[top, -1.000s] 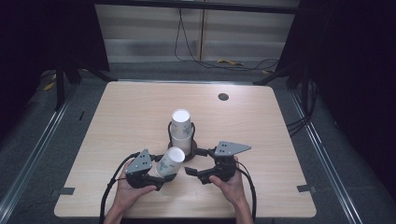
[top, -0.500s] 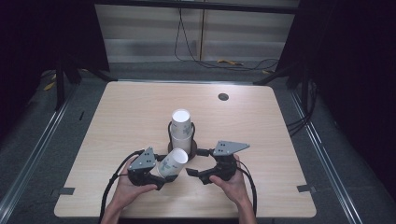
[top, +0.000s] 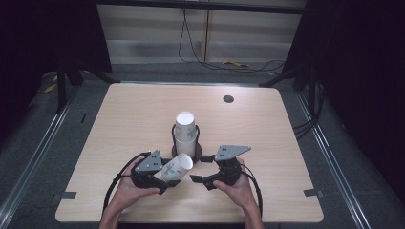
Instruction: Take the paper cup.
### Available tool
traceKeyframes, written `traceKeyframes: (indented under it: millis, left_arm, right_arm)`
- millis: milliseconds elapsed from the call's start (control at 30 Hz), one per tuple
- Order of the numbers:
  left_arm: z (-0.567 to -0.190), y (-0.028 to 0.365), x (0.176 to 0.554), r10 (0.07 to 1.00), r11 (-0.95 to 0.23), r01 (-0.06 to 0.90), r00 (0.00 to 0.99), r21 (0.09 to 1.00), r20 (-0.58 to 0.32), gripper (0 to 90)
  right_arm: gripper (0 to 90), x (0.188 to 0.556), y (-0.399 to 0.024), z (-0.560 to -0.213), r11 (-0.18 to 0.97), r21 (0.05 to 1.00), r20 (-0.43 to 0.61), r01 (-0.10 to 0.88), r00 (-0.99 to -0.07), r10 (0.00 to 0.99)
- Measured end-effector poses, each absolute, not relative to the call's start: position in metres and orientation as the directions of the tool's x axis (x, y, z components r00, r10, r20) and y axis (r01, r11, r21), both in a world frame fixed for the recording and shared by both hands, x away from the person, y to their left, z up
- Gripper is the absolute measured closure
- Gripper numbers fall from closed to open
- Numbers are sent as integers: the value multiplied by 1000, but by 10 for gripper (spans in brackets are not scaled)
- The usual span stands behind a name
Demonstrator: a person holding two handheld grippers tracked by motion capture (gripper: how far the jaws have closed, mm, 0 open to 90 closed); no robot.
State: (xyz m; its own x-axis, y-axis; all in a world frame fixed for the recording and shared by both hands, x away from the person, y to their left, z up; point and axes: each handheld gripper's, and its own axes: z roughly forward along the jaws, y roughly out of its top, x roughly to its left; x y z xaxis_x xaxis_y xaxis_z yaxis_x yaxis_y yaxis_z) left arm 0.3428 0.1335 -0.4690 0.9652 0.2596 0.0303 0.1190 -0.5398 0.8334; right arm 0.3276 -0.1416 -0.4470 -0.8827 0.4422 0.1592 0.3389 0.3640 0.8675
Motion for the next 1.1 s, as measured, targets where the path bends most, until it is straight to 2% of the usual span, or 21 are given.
traceKeyframes:
  millis: [467, 1100]
  left_arm:
    - [-462, 132, 343, 240, -622, 99, 968, 776, 69, 273]
    - [-461, 122, 343, 198, -711, 73, 975, 699, 99, 275]
  right_arm:
    - [215, 331, -133, -447, 455, 818, 155, 352, -897, 415]
    - [256, 335, -122, -444, 579, 742, 112, 339, -913, 392]
